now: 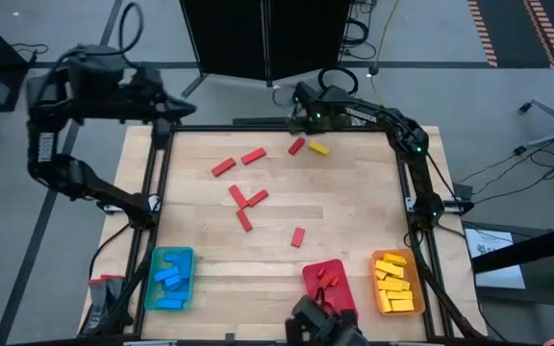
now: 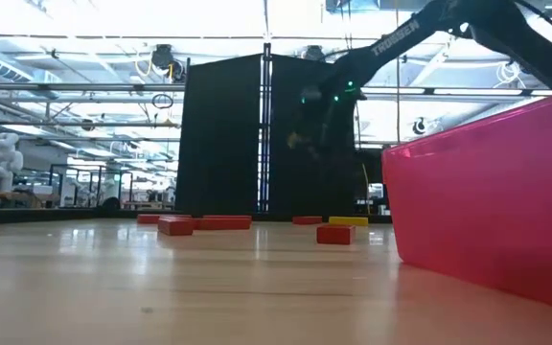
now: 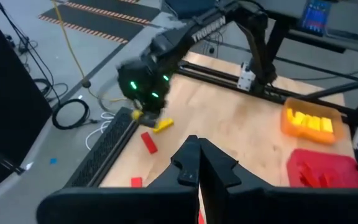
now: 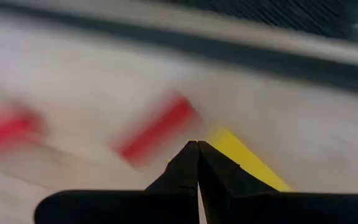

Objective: Sort blocks
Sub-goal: Put the yellow block into the orange bin

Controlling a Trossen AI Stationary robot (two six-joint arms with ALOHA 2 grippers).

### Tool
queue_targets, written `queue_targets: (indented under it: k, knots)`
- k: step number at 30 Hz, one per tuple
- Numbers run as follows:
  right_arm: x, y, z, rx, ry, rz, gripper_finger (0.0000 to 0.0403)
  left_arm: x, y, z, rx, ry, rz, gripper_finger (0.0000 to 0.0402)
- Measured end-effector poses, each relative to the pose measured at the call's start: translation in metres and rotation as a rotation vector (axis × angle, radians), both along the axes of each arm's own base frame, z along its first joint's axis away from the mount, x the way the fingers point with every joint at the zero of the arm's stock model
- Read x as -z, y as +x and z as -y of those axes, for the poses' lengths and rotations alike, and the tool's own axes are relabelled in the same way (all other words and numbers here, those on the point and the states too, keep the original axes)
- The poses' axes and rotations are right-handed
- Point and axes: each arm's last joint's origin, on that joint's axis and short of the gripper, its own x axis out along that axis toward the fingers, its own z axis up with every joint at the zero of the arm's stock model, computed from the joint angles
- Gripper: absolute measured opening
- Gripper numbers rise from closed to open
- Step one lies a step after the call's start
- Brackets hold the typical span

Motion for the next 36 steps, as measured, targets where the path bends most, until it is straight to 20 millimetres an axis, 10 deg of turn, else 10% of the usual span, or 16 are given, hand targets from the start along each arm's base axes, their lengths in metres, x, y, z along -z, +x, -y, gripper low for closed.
queue_targets:
  k: [10, 14, 18, 22, 30, 36]
  knots:
    - [-0.022, -0.012, 0.002, 0.918, 0.015, 0.288, 0.0, -0.005, -0.031, 0.014, 0.001, 0.02, 0.032, 0.0]
    - [-0.044, 0.023, 0.003, 0.938, -0.073, 0.713, 0.0, -0.006, -0.036, 0.016, 0.007, 0.037, 0.038, 0.0]
    - [-0.027, 0.01, 0.004, 1.111, -0.13, 0.564, 0.0, -0.005, -0.036, 0.016, 0.009, 0.034, 0.025, 0.0]
    - [-0.035, -0.008, 0.008, 0.753, -0.347, 0.3, 0.0, 0.001, -0.042, 0.018, 0.007, 0.003, -0.034, 0.0]
    - [-0.079, 0.004, 0.025, 0.222, -0.374, 0.685, 0.0, 0.0, -0.05, 0.022, -0.001, -0.005, -0.012, 0.0]
    - [-0.096, -0.063, 0.009, -0.104, -0.3, 0.274, 0.0, -0.002, -0.059, 0.025, -0.037, -0.035, 0.018, 0.0]
